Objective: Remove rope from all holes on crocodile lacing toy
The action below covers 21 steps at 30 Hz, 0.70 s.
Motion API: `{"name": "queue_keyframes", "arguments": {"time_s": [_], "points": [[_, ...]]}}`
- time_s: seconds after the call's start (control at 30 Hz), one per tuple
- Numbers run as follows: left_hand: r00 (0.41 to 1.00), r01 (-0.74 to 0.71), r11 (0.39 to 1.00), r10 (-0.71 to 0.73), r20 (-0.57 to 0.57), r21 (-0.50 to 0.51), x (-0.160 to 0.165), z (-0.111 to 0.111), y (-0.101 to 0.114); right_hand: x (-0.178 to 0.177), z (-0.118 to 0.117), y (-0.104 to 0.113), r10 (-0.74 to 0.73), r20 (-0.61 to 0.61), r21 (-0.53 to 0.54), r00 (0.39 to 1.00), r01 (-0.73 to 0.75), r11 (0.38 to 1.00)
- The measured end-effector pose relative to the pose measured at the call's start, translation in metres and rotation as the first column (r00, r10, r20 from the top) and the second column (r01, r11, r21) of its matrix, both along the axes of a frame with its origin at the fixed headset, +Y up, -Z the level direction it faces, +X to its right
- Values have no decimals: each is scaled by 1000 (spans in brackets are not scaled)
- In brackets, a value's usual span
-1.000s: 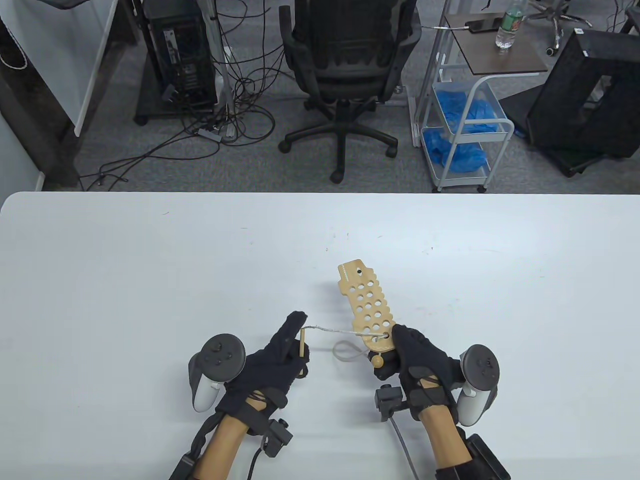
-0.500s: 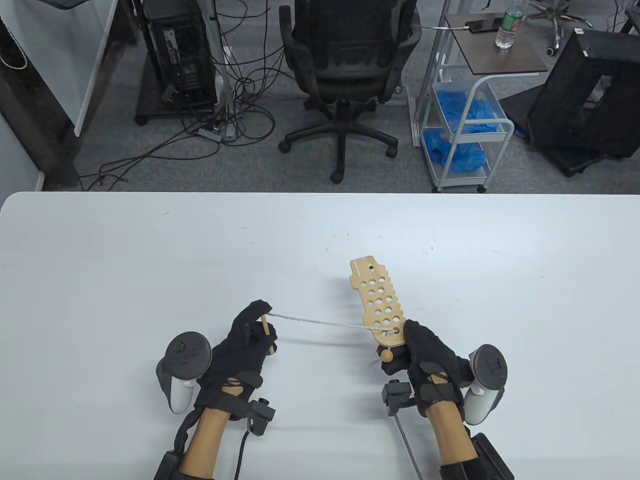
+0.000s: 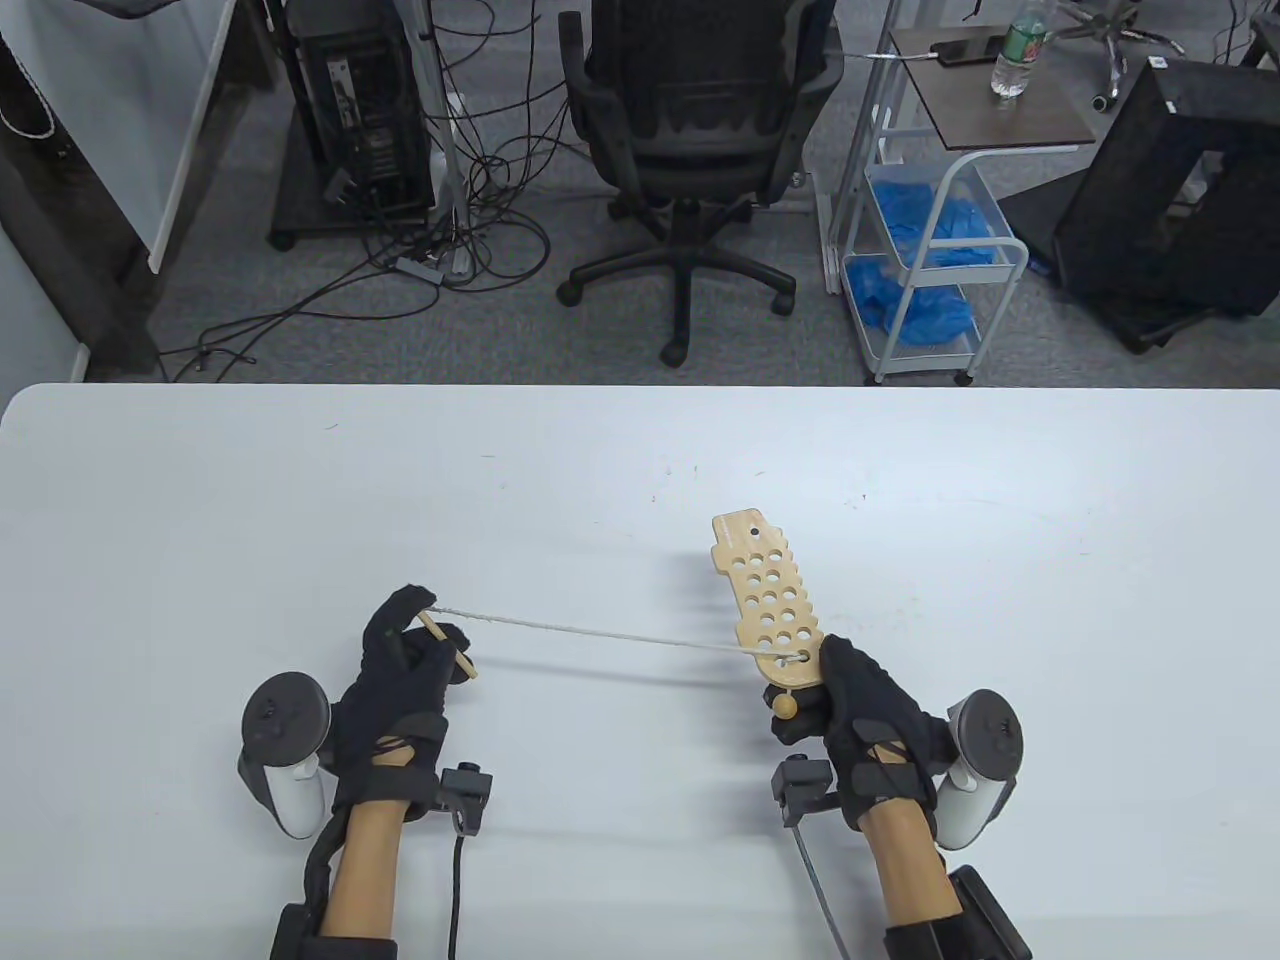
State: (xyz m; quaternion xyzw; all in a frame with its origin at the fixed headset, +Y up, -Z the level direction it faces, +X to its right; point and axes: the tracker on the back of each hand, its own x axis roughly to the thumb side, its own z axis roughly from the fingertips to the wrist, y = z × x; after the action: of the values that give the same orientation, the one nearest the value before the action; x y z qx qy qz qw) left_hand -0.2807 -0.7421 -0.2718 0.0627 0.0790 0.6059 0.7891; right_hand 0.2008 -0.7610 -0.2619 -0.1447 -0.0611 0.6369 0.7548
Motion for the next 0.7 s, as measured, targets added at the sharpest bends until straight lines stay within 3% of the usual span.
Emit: {"name": "queue_keyframes", "arguments": {"time_s": [0.7], "points": [[963,-158,987,162,-215,37,-37,11,-9,18,-1,-6,-118,67,-18,991,119,993]]}}
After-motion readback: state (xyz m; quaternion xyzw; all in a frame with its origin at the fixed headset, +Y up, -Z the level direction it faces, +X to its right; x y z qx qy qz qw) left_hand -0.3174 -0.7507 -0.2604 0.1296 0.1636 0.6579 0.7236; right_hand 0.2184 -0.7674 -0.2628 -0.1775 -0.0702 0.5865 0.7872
